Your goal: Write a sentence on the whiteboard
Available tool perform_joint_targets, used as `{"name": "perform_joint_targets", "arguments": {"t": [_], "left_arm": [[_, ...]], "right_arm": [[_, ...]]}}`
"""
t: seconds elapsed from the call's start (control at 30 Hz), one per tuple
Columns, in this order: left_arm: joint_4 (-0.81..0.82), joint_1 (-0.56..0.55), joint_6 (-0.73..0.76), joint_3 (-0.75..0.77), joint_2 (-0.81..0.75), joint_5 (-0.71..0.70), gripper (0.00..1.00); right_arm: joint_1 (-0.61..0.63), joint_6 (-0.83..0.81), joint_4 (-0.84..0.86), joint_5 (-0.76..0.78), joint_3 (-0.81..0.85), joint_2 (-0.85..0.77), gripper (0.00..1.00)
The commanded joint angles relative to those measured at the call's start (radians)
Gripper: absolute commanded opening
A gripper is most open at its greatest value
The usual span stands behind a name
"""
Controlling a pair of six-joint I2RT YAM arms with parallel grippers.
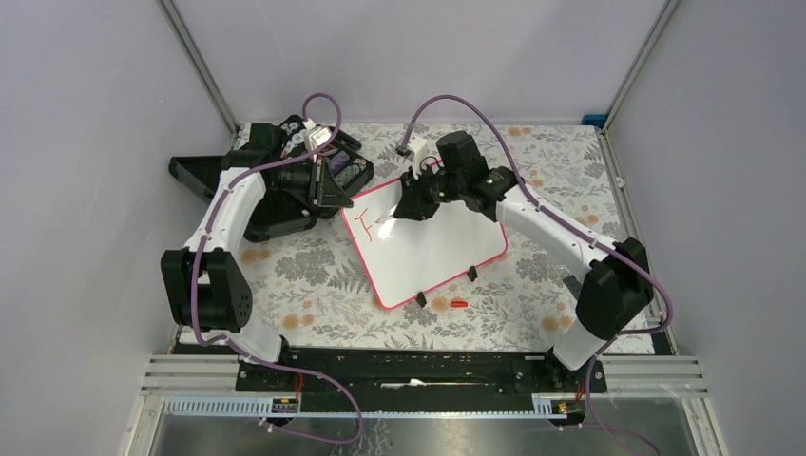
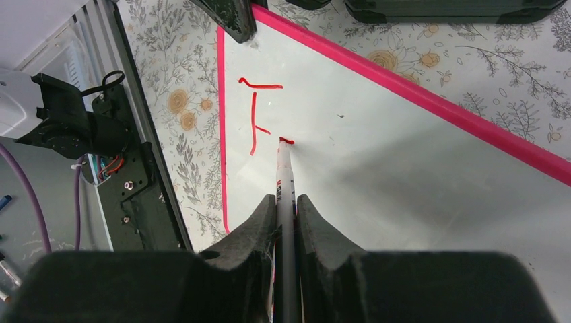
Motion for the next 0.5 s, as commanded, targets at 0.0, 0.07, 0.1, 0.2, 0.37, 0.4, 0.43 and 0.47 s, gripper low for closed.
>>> {"name": "perform_joint_targets", "arguments": {"t": [0.0,0.07,0.1,0.2,0.37,0.4,0.43,0.47], "left_arm": [[0.007,-0.001,0.013,0.000,-0.001,0.015,0.00],[0.007,-0.001,0.014,-0.001,-0.001,0.014,0.00],[0.007,-0.001,0.014,-0.001,-0.001,0.013,0.00],[0.006,-0.001,0.013,0.001,-0.002,0.012,0.00],[0.006,-0.001,0.013,0.003,-0.001,0.012,0.00],[0.007,-0.001,0.013,0.003,-0.001,0.012,0.00],[0.007,-0.001,0.013,0.002,0.000,0.012,0.00],[0.006,-0.001,0.013,0.003,0.000,0.011,0.00]], "right_arm": [[0.021,-0.017,0.023,0.033,0.046,0.028,0.00],[0.025,-0.017,0.023,0.034,0.050,0.030,0.00],[0.028,-0.018,0.023,0.034,0.050,0.033,0.00],[0.036,-0.023,0.024,0.037,0.046,0.036,0.00],[0.041,-0.033,0.022,0.045,0.022,0.030,0.00],[0.042,-0.034,0.022,0.047,0.016,0.026,0.00],[0.042,-0.037,0.022,0.048,0.008,0.023,0.00],[0.041,-0.039,0.022,0.049,0.001,0.020,0.00]]}}
